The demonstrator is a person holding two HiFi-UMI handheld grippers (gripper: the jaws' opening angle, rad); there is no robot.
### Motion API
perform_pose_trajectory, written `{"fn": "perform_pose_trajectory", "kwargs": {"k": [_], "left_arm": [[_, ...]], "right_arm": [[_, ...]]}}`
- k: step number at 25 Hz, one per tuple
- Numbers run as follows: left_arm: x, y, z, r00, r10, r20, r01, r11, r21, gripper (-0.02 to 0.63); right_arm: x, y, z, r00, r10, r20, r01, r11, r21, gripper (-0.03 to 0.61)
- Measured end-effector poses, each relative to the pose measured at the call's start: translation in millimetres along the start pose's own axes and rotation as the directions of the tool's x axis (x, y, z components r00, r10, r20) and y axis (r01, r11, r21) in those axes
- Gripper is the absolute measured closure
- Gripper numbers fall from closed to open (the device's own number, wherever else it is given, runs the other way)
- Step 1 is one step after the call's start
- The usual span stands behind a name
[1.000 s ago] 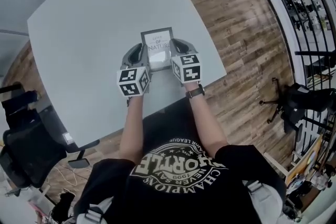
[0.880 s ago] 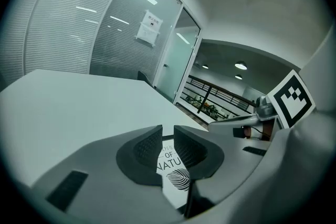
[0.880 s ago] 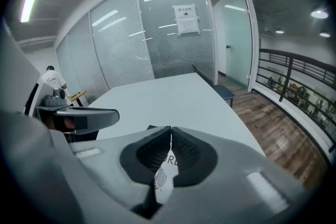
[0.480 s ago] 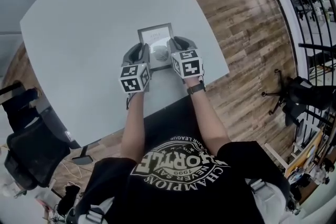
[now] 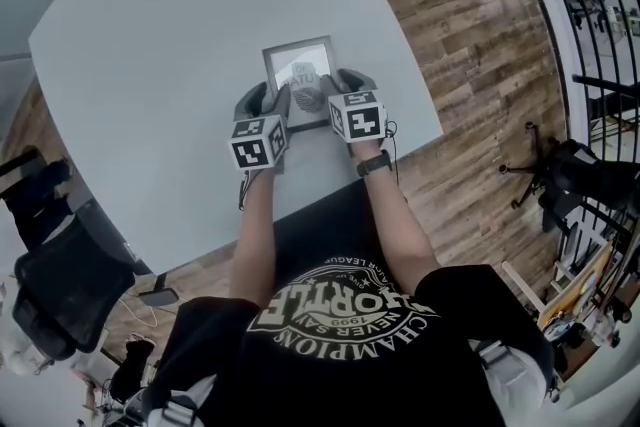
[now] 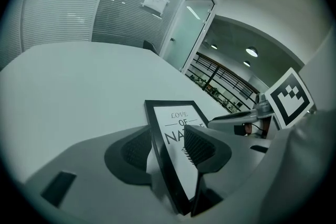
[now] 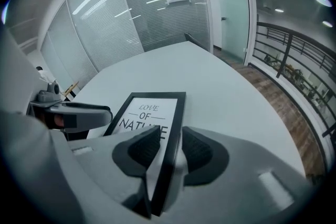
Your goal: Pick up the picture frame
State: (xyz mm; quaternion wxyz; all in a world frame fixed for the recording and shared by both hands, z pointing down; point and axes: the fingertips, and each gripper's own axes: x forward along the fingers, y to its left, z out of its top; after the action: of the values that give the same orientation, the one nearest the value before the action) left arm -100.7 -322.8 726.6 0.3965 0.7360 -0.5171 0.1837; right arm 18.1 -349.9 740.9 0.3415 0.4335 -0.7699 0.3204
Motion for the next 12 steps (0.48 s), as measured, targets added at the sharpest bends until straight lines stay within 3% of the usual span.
{"fn": "perform_pose_trajectory", "kwargs": {"k": [12], "left_arm": [[14.2, 13.0, -24.8, 0.993, 0.034, -0.109, -0.037, 0.999, -0.031, 0.459]], "right_arm": [[9.8, -1.9, -8.0, 1.000, -0.006, -0.024, 0.007, 0.999, 0.047, 0.463]]}}
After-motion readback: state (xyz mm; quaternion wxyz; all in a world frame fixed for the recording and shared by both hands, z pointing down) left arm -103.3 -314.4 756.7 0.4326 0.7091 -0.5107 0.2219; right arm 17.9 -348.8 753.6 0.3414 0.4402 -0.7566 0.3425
